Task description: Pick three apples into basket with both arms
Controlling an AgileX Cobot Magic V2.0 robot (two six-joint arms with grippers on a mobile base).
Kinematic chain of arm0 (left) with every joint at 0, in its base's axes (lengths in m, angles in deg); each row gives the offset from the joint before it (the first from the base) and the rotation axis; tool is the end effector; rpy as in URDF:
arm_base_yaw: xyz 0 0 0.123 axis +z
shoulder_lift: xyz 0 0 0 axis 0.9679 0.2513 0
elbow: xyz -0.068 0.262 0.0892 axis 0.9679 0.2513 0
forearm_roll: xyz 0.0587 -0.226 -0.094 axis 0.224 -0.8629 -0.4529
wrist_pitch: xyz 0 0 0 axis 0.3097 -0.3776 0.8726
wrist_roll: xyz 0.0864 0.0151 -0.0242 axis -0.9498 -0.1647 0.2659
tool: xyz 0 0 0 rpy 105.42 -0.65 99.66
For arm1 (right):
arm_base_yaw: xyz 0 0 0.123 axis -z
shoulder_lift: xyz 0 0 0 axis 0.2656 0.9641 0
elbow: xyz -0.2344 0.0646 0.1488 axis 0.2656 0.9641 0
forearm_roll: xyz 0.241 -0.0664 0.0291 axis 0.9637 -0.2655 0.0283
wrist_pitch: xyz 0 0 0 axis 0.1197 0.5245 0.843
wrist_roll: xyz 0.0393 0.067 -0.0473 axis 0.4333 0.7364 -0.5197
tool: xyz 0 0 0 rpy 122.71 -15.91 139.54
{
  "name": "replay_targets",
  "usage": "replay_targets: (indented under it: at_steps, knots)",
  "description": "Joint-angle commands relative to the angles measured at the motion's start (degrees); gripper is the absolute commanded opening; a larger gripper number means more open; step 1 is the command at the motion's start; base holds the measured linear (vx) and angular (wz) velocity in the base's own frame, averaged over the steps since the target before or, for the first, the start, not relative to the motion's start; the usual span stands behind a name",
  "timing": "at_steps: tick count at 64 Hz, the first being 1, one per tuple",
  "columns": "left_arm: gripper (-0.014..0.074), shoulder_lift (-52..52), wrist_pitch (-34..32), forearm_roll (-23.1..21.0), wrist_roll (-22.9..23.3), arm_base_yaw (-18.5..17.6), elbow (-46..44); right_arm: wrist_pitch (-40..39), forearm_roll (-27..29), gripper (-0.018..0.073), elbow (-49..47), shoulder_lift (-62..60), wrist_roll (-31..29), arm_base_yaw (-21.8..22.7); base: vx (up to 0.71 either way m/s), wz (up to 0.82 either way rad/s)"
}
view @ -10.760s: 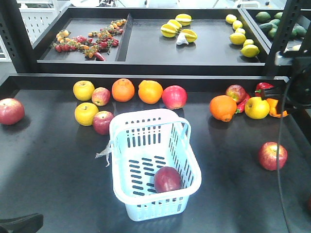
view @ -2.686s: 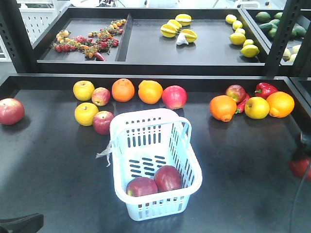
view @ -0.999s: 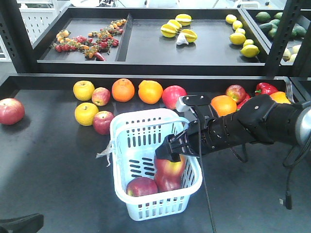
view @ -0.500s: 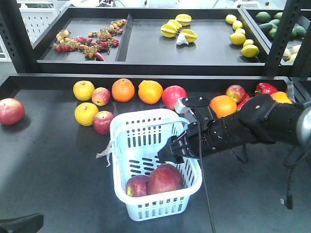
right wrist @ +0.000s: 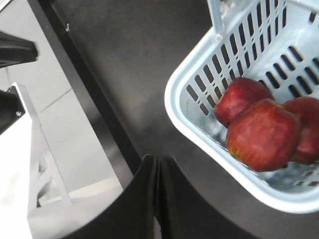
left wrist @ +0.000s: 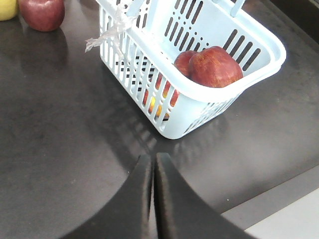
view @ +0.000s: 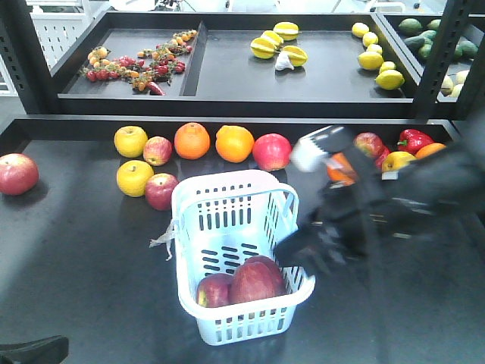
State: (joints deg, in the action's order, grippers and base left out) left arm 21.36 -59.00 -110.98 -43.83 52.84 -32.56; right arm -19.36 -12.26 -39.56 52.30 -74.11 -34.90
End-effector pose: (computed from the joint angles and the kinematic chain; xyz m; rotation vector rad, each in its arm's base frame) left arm 0.0885 -0.0552 0.2094 0.3149 2.1588 -0.5467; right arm 0.2220 0.1371 0.3168 -1.0256 2.2978 0.8533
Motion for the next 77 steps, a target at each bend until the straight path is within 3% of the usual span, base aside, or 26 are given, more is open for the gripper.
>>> replay_targets:
  at_steps: [1,7,16,23,31,41,77]
  knots:
    - [-0.0006,0.1,-2.6,-1.3,0.4,-0.3,-1.4,0.4,-2.1,-0.0004,1.0,-10.0,1.4,0.1,0.00,0.00]
    - [-0.0006,0.1,-2.6,-1.3,0.4,-0.3,-1.4,-2.2,-4.9,-0.0004,5.8,-21.7,3.6,0.1,0.00,0.00]
    - [-0.0006,0.1,-2.6,-1.3,0.4,-0.3,-1.4,-13.6,-11.6,-0.0004,16.5,-39.0,10.5,0.1,0.00,0.00]
    - [-0.0006,0.1,-2.6,-1.3,0.4,-0.3,-1.4,-19.4,-20.9,-0.0004,23.9,-50.9,22.0,0.1,0.00,0.00]
    - [-0.0006,0.1,-2.6,-1.3,0.4,-0.3,-1.4,-19.5,-35.1,-0.0001,31.1,-59.4,35.4,0.1,0.00,0.00]
    - [-0.0006,0.1,-2.6,-1.2,0.4,-0.3,-1.4,-21.5,-45.7,-0.0001,32.3,-62.0,40.4,0.1,0.00,0.00]
    - [-0.0006,0.1,-2.2,-1.2,0.5,-0.3,-1.4,-21.4,-46.7,-0.0001,32.3,-62.0,40.4,0.1,0.00,0.00]
